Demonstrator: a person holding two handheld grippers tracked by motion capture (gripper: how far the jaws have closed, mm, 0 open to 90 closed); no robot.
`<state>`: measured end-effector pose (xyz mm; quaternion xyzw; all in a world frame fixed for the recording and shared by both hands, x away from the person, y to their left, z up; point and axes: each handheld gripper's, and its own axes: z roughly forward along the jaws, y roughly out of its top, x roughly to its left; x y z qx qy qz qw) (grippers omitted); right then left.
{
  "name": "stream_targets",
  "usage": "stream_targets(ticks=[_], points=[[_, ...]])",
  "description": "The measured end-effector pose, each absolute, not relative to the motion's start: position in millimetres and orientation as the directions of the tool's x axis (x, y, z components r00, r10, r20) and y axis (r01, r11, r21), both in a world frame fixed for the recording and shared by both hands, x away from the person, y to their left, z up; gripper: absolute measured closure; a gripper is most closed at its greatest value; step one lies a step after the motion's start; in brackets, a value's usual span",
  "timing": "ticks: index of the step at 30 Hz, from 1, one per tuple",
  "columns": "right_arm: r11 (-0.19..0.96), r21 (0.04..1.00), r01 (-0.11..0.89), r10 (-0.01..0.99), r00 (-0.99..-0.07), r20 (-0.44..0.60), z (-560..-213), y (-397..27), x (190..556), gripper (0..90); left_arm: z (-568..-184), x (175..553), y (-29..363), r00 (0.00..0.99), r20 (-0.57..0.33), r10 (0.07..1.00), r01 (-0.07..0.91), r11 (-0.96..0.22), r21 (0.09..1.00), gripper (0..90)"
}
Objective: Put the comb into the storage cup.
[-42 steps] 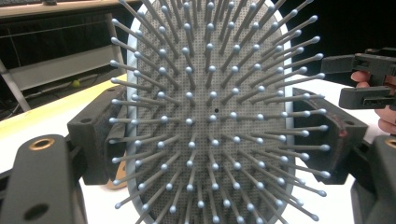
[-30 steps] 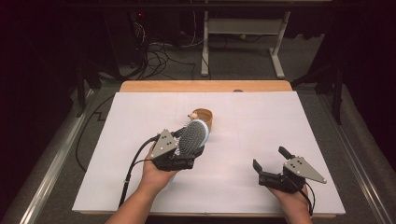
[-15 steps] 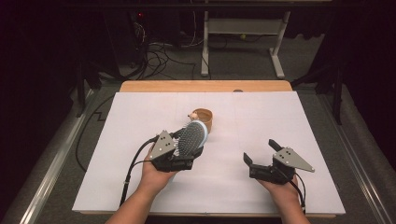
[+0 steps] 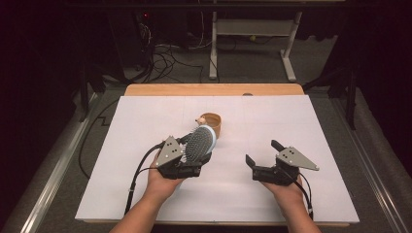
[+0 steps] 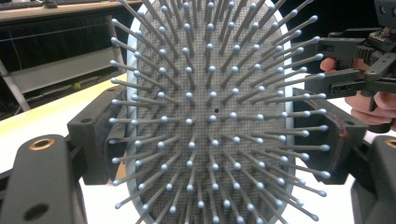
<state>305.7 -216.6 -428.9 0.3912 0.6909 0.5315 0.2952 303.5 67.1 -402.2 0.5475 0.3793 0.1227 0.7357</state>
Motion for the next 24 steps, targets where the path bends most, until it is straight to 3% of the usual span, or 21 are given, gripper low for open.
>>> stream_targets(ticks=[24], points=[[0.093,0.97,0.226,0.792,-0.606,0.065,-406,-189,303,0.3,-405,303,65,0.683,-0.424,0.595,0.228,0.378,0.897,20.8]])
